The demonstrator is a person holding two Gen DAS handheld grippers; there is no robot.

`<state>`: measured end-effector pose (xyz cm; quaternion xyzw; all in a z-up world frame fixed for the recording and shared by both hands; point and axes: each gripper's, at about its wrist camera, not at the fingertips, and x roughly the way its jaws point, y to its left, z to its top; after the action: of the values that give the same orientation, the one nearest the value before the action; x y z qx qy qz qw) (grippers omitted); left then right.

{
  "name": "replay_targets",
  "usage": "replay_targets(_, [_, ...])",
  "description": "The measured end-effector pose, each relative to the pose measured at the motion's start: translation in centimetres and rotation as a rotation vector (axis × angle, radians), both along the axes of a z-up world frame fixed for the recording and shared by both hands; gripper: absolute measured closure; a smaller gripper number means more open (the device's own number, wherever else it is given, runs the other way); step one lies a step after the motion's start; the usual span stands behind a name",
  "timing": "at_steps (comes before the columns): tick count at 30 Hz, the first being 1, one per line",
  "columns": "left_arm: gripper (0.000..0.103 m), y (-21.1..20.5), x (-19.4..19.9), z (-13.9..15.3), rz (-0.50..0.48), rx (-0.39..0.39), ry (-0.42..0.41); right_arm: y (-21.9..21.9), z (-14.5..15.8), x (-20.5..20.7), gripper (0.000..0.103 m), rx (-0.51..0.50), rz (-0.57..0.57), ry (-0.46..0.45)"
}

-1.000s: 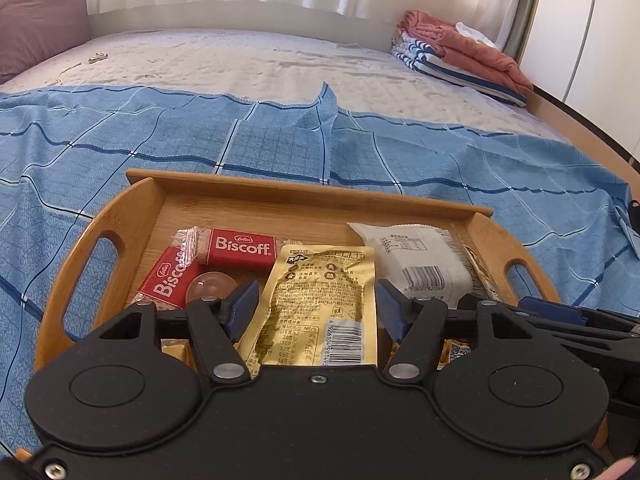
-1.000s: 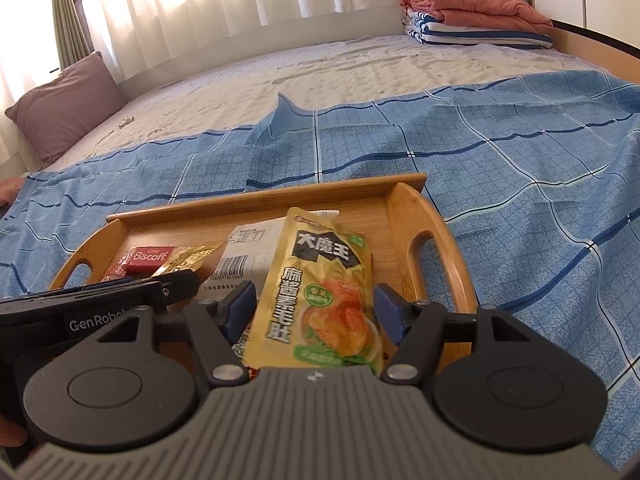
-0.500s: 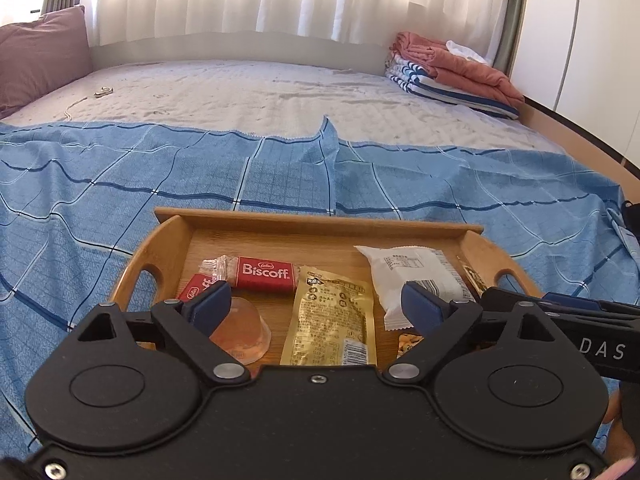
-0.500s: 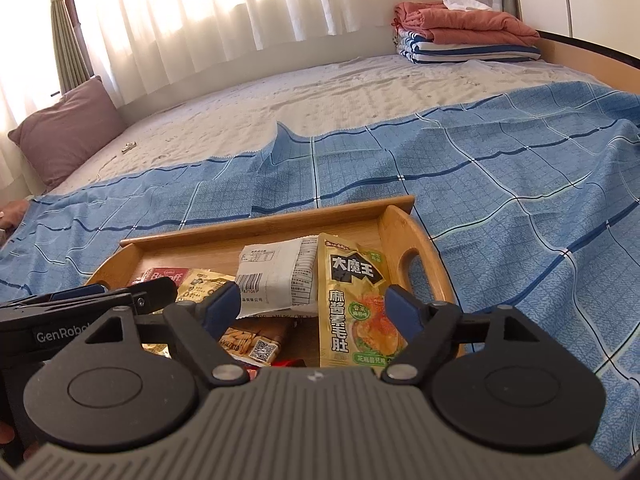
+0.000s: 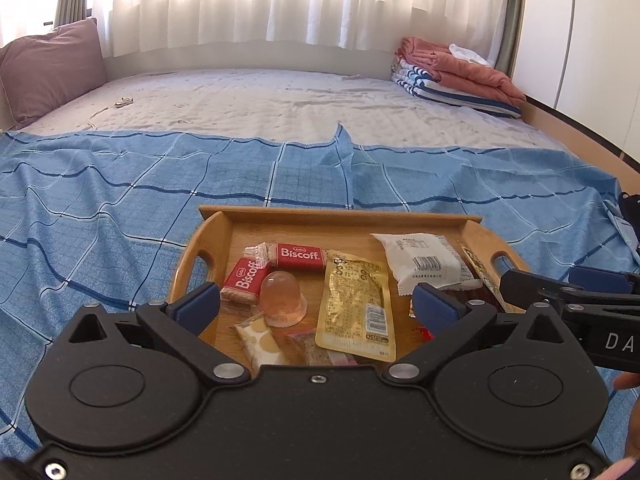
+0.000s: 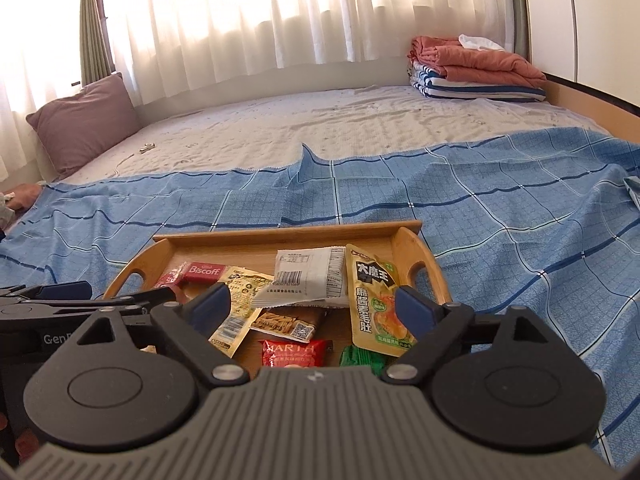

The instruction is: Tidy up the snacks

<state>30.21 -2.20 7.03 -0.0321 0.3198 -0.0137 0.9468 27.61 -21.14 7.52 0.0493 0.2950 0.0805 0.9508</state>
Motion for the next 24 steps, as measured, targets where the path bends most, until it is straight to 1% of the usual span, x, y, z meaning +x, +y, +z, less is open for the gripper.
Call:
replay_targets(7, [0.0,1.3,-3.7,0.8,-0.002,0.001,0.016,0.8,0.8,-3.2,0.006,-0.002,0.02,-0.008])
replay_targets(9, [0.0,1.6,-4.9,0.8,-0.002,0.006,0.022,0.9,1.0,-4.5,0.001,-0.015,0.026,-0.021])
replay_targets(10, [0.0,1.8,-5.7,0.8,-0.006,0.009,0.025,0.9,1.1,-5.1,0.001,-0.024,0.028,-0.028])
replay_targets(13, [0.0,2.1,-7.8,0.7,-0.018,0.018,0.027,1.0,1.3,-6.9,0.0,-0.041,0.03,-0.042])
replay_targets(20, [0.0,2.7,-12.4,0.5,-0.03,0.011,0.015,0.3,0.9,-11.2,0.0,-0.002,0.011,-0.068])
replay_targets(24, [0.0,2.9,-14.6,0.4,-0.034,0.006,0.0,0.2,0.6,-13.0,0.0,-0.015,0.003,-0.073])
